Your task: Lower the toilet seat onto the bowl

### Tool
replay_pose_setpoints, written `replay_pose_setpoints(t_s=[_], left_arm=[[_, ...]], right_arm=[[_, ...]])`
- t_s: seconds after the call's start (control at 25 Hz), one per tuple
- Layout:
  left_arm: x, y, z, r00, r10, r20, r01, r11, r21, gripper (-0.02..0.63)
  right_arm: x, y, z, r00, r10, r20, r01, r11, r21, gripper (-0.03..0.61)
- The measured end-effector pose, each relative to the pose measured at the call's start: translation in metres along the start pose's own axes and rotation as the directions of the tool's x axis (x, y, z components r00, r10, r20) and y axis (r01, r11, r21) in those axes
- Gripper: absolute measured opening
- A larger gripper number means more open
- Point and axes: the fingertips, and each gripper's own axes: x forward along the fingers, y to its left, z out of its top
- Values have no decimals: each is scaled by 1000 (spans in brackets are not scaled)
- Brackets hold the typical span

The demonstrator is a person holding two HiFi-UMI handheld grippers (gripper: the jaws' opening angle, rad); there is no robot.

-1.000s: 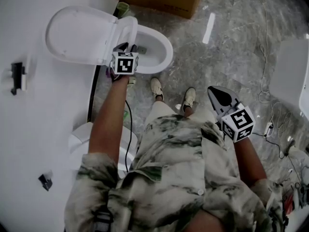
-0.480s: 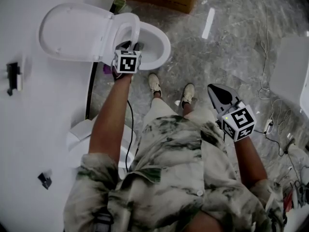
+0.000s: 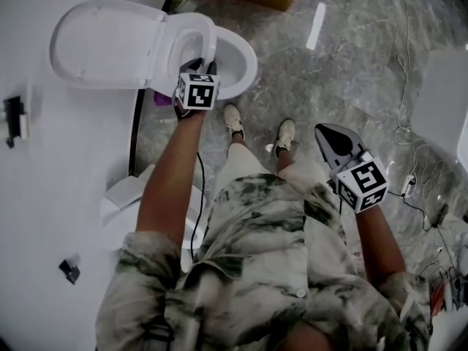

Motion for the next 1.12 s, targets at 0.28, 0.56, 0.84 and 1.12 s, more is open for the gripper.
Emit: replay_pose_setpoints(t_s=[0.28,0.56,0.84,1.12], left_arm=[[14,-15,-8,1000,-19,-23,19,1000,2,149],[28,-27,-15,999,-32,-33,32,999,3,151],[43,-41,-21,998,-44,-42,43,999,-6,152],[59,-55,-30,996,-66,-58,65,998,-21,150]], right_arm=[[11,-6,-3,1000,7,-7,-7,1000,7,23],[23,-14,-5,1000,11,-17,-11,1000,-2,22],[33,-26,-1,1000,15,-14,-15,1000,-5,23],[45,-30,-7,999,25,-24,-25,1000,2,21]])
